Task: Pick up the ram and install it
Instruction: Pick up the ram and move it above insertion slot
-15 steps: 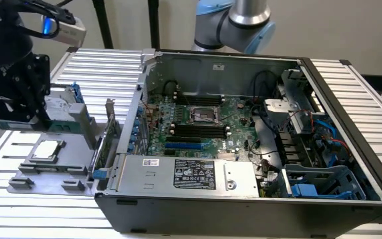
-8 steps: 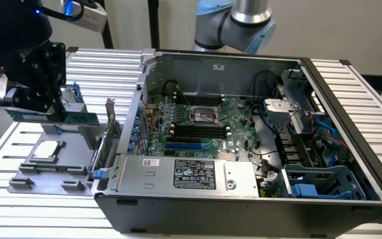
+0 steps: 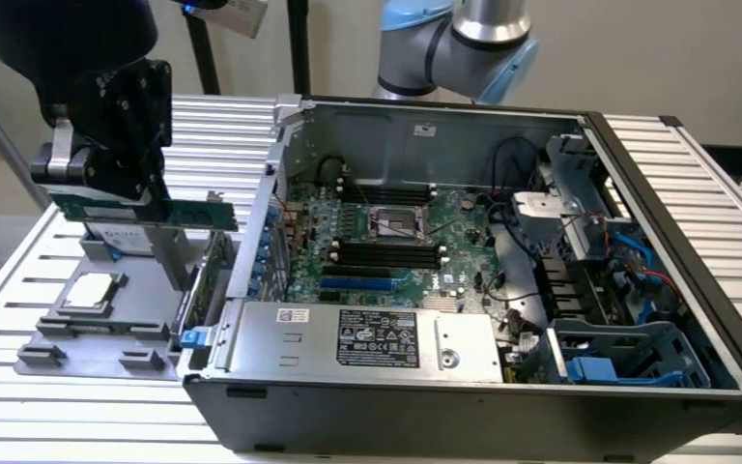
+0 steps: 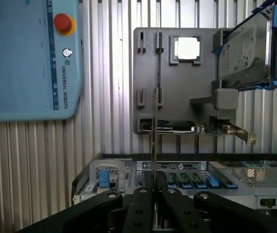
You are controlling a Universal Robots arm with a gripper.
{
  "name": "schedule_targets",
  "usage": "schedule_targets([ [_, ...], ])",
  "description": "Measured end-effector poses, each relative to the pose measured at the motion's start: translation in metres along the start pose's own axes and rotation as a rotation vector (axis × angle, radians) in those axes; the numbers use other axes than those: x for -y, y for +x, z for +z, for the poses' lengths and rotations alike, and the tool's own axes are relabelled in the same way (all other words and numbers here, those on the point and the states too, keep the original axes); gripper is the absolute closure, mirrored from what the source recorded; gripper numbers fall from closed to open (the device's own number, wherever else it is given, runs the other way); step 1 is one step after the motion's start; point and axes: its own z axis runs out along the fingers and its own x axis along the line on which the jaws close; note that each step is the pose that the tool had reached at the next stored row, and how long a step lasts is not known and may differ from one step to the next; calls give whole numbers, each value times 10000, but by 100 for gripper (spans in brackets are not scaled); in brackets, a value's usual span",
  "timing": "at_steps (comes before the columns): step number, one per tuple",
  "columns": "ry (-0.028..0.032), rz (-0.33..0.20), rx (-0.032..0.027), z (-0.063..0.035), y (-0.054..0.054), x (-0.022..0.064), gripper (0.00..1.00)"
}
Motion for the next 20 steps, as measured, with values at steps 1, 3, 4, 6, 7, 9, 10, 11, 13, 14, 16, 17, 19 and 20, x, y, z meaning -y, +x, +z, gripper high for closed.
schedule_targets([
  [1, 0, -1, 17, -4, -1, 46, 86],
  [3, -2, -1, 47, -10, -4, 136, 86],
  [4, -2, -1, 62, -11, -5, 181, 86],
  [6, -3, -1, 91, -13, -8, 271, 86],
  [7, -2, -2, 104, -13, -9, 317, 86],
  [9, -3, -1, 128, -14, -13, 407, 86],
  [10, -4, -2, 137, -16, -15, 453, 86],
  [11, -4, -2, 149, -16, -17, 501, 86],
  [13, -4, -1, 165, -16, -23, 591, 86],
  [14, -4, -2, 171, -17, -27, 637, 86],
  [16, -5, -3, 180, -18, -37, 727, 86],
  [17, -5, -2, 183, -19, -43, 772, 86],
  [19, -5, -2, 189, -19, -57, 862, 86],
  [20, -6, -3, 190, -19, -66, 904, 86],
])
